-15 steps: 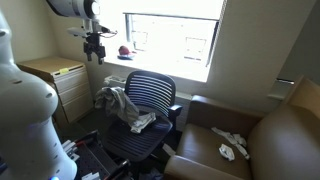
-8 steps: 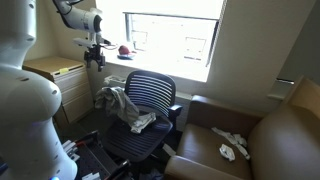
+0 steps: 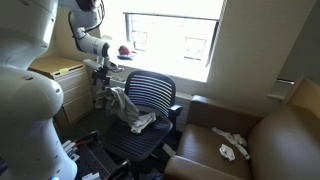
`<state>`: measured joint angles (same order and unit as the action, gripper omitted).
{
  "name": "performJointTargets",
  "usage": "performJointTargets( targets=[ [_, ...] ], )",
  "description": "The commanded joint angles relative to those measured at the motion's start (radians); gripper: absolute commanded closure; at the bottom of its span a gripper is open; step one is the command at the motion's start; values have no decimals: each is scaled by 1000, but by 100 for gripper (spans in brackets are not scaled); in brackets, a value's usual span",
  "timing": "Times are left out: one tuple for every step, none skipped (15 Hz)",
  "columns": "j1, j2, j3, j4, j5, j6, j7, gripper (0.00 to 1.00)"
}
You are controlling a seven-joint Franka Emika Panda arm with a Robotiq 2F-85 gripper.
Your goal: Remove the clothing from the armrest of the chair and place it on the sofa
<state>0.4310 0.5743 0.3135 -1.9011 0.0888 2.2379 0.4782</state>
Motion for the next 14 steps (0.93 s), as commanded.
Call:
performJointTargets(
  targets=[
    [74, 185, -82, 161, -28, 11, 27, 0],
    [51, 104, -62, 68, 5, 16, -5, 0],
    [60, 140, -73, 93, 4, 18, -4, 0],
    [61, 151, -74, 97, 4, 18, -4, 0],
    [93, 111, -96, 68, -34, 72, 30, 0],
    [119, 90, -123, 50, -76, 128, 57, 0],
    [143, 97, -153, 54, -115, 163, 84, 0],
    [163, 106, -176, 58, -144, 198, 113, 0],
    [168, 117, -184, 61, -148, 187, 124, 0],
    [148, 128, -157, 92, -114, 154, 89, 0],
    [161, 129, -170, 90, -121, 157, 101, 0],
    [167, 129, -176, 88, -124, 158, 105, 0],
    [168, 129, -178, 87, -125, 159, 106, 0],
    [158, 133, -167, 89, -110, 163, 94, 25]
  ],
)
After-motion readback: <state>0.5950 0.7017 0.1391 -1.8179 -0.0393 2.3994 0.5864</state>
